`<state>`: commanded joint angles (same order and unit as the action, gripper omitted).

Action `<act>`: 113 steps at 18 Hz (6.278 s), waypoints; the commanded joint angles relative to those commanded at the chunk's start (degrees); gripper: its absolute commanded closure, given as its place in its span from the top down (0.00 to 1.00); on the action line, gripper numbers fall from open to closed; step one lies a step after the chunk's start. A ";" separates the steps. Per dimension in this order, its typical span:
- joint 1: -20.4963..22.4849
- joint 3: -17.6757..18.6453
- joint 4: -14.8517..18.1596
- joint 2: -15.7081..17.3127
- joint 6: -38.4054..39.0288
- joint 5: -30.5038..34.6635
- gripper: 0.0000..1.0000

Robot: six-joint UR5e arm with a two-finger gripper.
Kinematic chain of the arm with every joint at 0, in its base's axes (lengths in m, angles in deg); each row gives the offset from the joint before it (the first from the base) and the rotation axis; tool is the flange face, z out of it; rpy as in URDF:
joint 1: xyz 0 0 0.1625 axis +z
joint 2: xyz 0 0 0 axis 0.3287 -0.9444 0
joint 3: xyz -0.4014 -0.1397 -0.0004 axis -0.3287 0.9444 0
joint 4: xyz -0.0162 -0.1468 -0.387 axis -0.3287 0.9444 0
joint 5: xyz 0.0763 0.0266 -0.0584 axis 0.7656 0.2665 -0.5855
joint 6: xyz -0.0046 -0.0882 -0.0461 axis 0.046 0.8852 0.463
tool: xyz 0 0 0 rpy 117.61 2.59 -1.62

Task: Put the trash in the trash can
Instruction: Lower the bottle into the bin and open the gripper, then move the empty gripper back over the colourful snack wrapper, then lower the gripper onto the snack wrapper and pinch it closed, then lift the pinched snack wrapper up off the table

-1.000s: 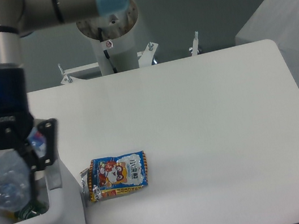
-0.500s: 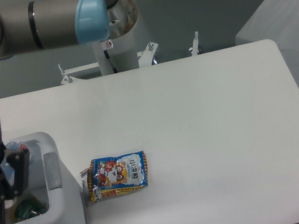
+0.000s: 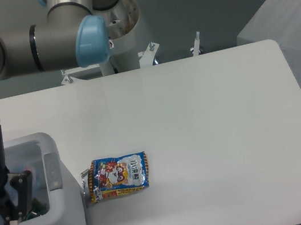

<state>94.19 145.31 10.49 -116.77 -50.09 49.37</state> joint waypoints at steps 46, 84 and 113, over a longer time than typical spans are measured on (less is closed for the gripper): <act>19.43 41.74 0.53 10.64 -13.53 7.20 1.00; 15.47 40.96 0.17 -3.25 -13.97 9.76 0.86; 20.48 30.34 0.88 8.08 -11.79 -0.79 0.02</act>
<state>114.66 175.65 11.37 -108.69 -61.88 48.59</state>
